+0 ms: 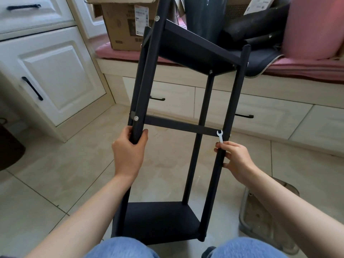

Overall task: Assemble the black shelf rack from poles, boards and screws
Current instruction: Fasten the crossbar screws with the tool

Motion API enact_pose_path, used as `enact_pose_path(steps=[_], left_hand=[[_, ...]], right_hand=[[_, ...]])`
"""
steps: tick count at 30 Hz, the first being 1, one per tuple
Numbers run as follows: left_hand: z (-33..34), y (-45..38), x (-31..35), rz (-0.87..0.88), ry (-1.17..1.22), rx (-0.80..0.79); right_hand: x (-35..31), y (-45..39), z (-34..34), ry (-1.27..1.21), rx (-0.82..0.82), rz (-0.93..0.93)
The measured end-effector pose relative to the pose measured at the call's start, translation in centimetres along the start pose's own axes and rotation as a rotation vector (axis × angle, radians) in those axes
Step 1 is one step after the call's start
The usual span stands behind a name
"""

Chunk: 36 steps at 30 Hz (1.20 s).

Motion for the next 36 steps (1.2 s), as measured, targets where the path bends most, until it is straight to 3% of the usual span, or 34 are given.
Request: enact_pose_path(steps=[8, 13, 18, 27, 36], left_hand=[[-0.6, -0.4, -2.8, -0.034, -0.024, 0.062], [0.3, -0.4, -5.2, -0.108, -0.029, 0.050], [1.3, -1.0, -7.1, -0.158, -0.084, -0.004], [4.4, -4.3, -6.8, -0.226, -0.153, -0.328], [5.5, -6.3, -6.6, -0.289, -0.270, -0.494]], right_hand=[[0.0, -0.1, 1.5, -0.096, -0.026, -0.023], [-1.1, 0.1, 2.7, -0.338, -0.060, -0.050], [-2.5, 0.7, 3.9, -0.342, -0.129, -0.060], [-3.8, 1.3, 4.4, -0.280, -0.113, -0.103], [-5.2, 2.5, 5.2, -0.279, -0.082, -0.205]])
Point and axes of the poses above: each hand's wrist, its own y-axis away from the middle knuckle, its own z-axis out of the palm, x = y × z, the point moved 6 cm from there along -y, towards the middle knuckle, and after that the axes turned 13 degrees about -y, right-handed, at the moved point
